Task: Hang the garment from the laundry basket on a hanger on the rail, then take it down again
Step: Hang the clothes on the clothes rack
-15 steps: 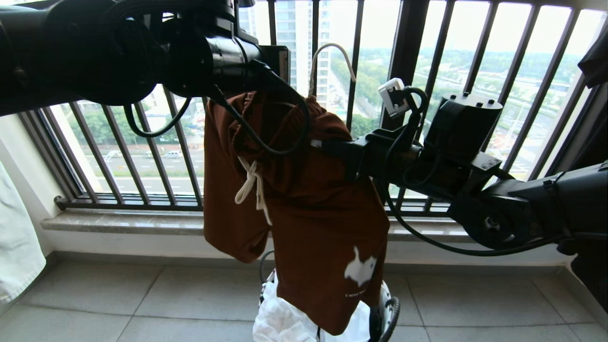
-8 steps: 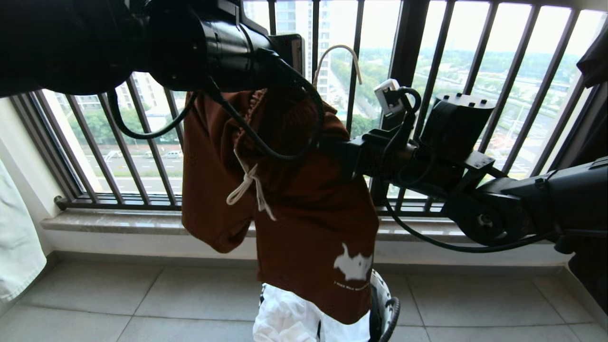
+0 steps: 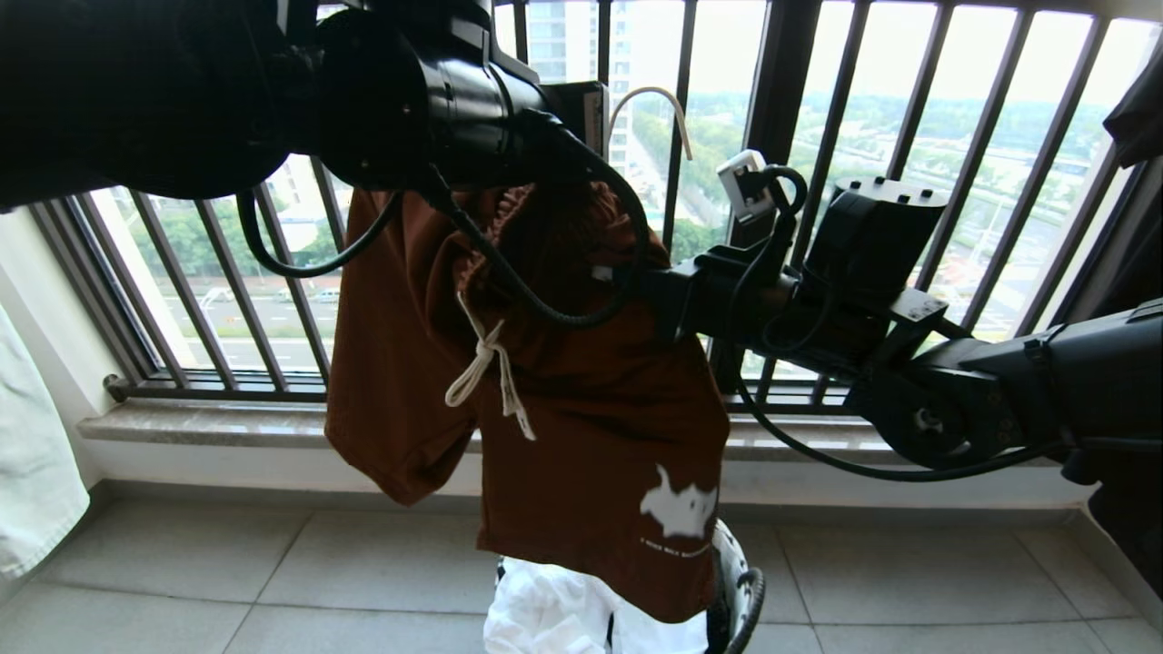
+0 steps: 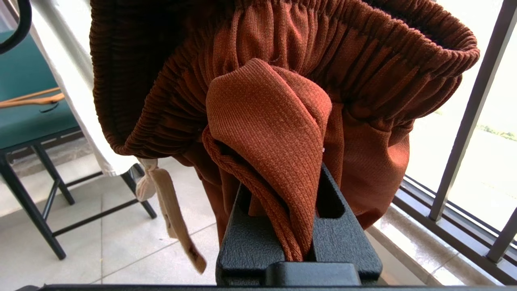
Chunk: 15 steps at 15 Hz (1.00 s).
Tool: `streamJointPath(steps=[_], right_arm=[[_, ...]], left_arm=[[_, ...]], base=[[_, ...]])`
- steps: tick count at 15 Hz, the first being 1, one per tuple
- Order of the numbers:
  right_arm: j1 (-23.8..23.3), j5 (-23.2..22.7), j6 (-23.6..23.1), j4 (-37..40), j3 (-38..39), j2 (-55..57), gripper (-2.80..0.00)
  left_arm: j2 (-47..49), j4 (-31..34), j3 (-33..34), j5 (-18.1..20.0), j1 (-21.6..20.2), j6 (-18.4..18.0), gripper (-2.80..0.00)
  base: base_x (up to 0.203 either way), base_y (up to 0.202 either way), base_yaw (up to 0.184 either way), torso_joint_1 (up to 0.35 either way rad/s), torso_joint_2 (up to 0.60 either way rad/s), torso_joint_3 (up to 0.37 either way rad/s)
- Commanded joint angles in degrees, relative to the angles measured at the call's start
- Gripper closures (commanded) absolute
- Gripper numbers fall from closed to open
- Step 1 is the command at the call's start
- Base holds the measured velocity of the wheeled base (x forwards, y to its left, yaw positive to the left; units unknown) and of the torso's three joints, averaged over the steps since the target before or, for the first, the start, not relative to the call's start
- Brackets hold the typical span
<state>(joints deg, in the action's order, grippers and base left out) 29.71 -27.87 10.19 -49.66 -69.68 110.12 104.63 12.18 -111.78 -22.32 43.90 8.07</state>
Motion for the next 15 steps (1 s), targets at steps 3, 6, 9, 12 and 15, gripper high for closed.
streamJointPath(steps=[3,6,9,12,15], right_arm=[[-0.2,-0.2,0.1,-0.3,0.0,-0.1,0.0],[-0.2,-0.2,0.1,-0.3,0.0,-0.1,0.0],[-0.3,-0.2,0.1,-0.3,0.0,-0.2,0.0],[-0.4,-0.2,0.1,-0.3,0.0,-0.3,0.0],[-0.4,-0.2,0.1,-0.3,-0.1,-0.3,0.0]], left_arm=[[-0.5,0.1,0.0,-0.3,-0.2,-0.2,0.0],[-0.5,0.3,0.0,-0.4,-0.6,-0.2,-2.8],[-0.9,0.4,0.4,-0.7,-1.0,-0.9,-2.8],[-2.2,0.4,0.3,-2.8,-1.2,-2.8,-2.8],[-5.1,7.0,0.4,-2.5,-1.1,-2.2,-2.8]], base=[[0.0,0.0,0.0,0.0,0.0,0.0],[0.0,0.0,0.0,0.0,0.0,0.0],[0.0,0.0,0.0,0.0,0.0,0.0],[0.0,0.0,0.0,0.0,0.0,0.0],[0.0,0.0,0.0,0.0,0.0,0.0]])
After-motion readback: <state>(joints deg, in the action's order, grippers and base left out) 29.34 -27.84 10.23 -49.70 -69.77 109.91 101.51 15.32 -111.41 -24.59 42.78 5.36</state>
